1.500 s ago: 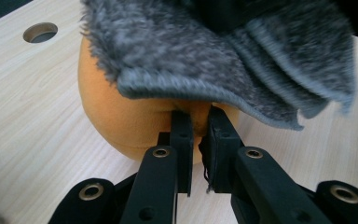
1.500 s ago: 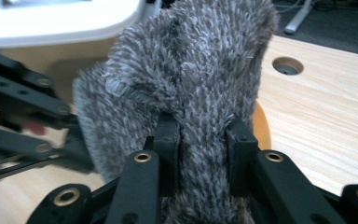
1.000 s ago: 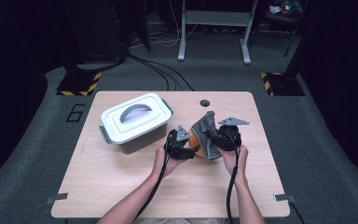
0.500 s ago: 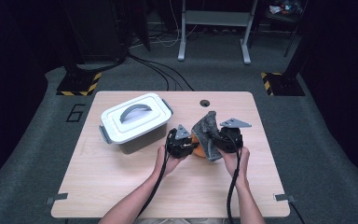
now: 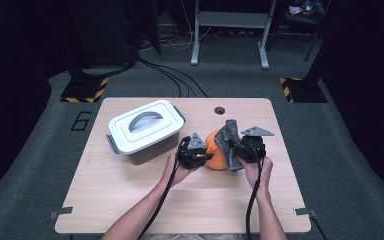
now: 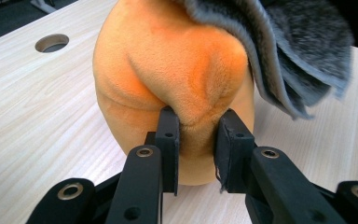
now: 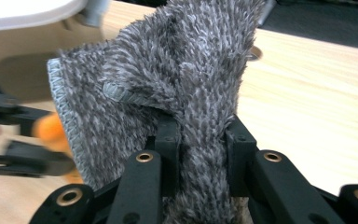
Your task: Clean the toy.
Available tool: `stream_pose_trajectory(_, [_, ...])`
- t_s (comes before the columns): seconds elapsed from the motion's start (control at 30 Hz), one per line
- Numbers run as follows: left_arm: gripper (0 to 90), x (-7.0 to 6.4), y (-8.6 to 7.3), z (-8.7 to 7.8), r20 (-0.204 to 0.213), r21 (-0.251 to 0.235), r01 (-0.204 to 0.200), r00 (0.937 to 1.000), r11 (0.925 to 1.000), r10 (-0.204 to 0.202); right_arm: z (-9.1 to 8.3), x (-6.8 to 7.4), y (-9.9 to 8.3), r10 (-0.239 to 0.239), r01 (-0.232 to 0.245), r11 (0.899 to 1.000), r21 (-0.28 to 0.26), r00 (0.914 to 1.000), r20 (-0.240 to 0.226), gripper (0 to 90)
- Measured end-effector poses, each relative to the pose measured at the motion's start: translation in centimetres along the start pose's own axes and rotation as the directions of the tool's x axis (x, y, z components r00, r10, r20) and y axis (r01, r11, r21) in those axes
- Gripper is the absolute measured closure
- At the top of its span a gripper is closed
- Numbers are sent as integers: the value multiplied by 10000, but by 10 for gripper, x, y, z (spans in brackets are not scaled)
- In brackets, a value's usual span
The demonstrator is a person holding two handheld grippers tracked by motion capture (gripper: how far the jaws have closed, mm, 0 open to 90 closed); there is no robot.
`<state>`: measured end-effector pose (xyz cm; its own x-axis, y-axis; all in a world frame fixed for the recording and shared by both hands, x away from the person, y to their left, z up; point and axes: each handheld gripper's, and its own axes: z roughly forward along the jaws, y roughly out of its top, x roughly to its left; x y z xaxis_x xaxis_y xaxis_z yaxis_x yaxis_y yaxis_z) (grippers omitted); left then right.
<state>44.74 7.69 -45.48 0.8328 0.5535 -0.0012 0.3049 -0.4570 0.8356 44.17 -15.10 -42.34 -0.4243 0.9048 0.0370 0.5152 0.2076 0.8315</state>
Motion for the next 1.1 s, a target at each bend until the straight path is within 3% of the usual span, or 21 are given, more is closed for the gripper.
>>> stream_pose_trajectory(0.3, [711, -1, -3, 1, 65, -25, -196, 9998, 9998, 196, 11, -24, -11, 634, -652, 9965, 527, 9974, 352, 715])
stream_pose_trajectory(0.43, [710, 0, -4, 1, 115, -71, -130, 9998, 9999, 131, 0, -24, -9, 756, -759, 9970, 121, 9968, 271, 715])
stream_pose_trajectory(0.53, [709, -1, -4, 1, 79, -117, -139, 9999, 9998, 140, -12, -23, -5, 823, -826, 9959, -372, 9966, -102, 715])
stream_pose_trajectory(0.77, [709, -2, -3, 2, 120, -58, -222, 9997, 9997, 223, -32, 0, 7, 105, -179, 9955, -929, 9967, -801, 714])
stream_pose_trajectory(0.97, [709, -4, -1, 3, 90, 1, -515, 9986, 9987, 515, -19, 19, 8, -382, 317, 9982, -503, 9903, -1338, 715])
stream_pose_trajectory(1.1, [712, -6, -1, 4, 126, 45, -574, 9983, 9983, 573, -11, 19, 7, -414, 377, 9987, -330, 9919, -1198, 716])
